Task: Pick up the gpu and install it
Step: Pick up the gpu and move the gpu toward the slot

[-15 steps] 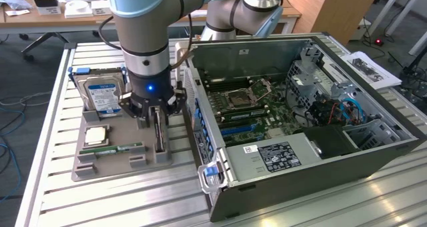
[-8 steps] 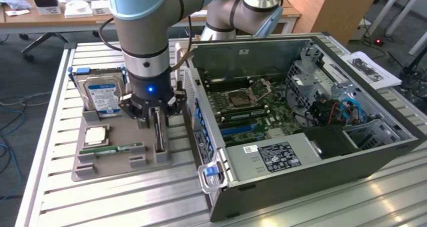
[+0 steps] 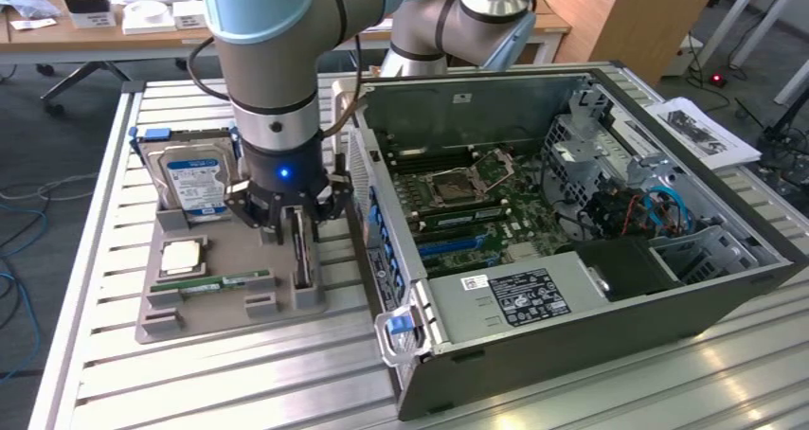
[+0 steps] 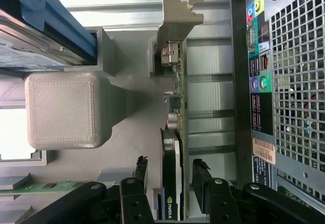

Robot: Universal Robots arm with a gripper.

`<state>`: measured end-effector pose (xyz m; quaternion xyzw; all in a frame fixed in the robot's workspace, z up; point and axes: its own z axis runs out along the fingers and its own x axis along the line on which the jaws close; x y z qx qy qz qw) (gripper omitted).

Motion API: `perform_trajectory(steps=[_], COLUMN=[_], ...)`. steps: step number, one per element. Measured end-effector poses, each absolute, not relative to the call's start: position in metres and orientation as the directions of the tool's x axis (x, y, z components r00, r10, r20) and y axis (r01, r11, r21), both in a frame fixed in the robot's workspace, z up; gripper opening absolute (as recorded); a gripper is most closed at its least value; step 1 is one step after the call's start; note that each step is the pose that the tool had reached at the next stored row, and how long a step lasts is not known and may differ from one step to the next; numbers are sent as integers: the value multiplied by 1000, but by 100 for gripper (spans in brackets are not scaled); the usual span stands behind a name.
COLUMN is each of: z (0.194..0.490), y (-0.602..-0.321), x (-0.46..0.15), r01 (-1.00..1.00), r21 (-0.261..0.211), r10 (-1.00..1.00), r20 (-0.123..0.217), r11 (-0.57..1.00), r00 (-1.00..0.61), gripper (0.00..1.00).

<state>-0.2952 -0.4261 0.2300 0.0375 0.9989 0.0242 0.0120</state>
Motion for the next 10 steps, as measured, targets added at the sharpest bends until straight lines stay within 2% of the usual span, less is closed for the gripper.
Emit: perform_trajectory(steps=[10], z=[229], y=[-422], x=[-296], r01=[74], r21=[49], r10=[75], r20=[-22], r11=[996], r00=[-997], gripper=[49])
